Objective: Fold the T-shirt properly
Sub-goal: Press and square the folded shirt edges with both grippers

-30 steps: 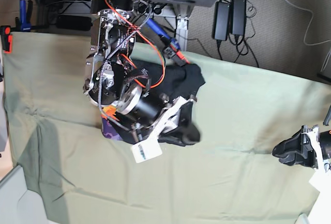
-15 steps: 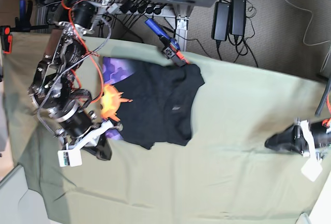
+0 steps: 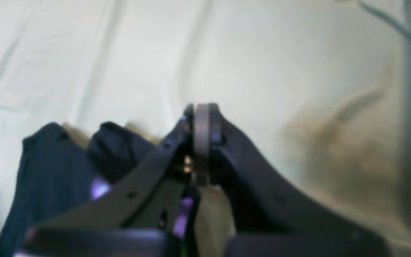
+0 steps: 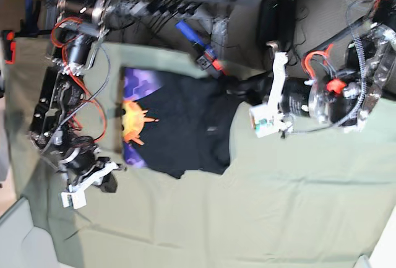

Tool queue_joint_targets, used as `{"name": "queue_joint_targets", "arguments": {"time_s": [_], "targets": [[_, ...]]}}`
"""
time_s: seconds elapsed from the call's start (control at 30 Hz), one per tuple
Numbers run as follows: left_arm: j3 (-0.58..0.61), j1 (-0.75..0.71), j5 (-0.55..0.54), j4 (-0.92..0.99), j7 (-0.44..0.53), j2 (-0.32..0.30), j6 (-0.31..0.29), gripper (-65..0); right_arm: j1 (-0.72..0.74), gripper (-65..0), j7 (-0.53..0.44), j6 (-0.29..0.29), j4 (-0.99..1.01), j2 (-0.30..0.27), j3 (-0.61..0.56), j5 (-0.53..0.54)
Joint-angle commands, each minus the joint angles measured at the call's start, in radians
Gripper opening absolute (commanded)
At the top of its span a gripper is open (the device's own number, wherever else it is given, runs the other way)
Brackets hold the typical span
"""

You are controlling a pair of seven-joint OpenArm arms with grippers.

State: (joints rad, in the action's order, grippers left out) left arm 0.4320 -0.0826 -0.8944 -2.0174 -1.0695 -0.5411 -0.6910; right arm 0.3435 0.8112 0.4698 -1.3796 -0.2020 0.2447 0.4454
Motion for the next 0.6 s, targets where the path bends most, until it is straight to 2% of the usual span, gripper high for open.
{"name": "queue_joint_targets", "arguments": {"time_s": [0.0, 0.13, 0.33, 0.43, 0.57], "targets": [[0.025, 0.013, 0.024, -0.015, 0.034, 0.019, -0.007, -65.0, 0.042, -65.0, -0.031, 0.101, 0.011, -0.011, 0.004, 0.008], [0.129, 0.013, 0.160, -0.003, 0.079, 0.093, -0.007, -65.0, 0.087, -65.0, -0.031, 0.102, 0.096, -0.007, 0.002, 0.027], [0.191, 0.019, 0.241, 0.058, 0.110, 0.188, -0.007, -65.0, 0.118, -65.0, -0.028, 0.102, 0.190, 0.010, 0.002, 0.034], [0.190, 0.039, 0.279, 0.090, 0.134, 0.212, -0.007, -65.0, 0.118, -65.0, -0.024, 0.102, 0.203, 0.014, 0.002, 0.035], [0.191, 0.062, 0.342, 0.152, 0.189, 0.214, -0.007, -65.0, 0.118, -65.0, 0.014, 0.102, 0.204, 0.027, 0.002, 0.064]]}}
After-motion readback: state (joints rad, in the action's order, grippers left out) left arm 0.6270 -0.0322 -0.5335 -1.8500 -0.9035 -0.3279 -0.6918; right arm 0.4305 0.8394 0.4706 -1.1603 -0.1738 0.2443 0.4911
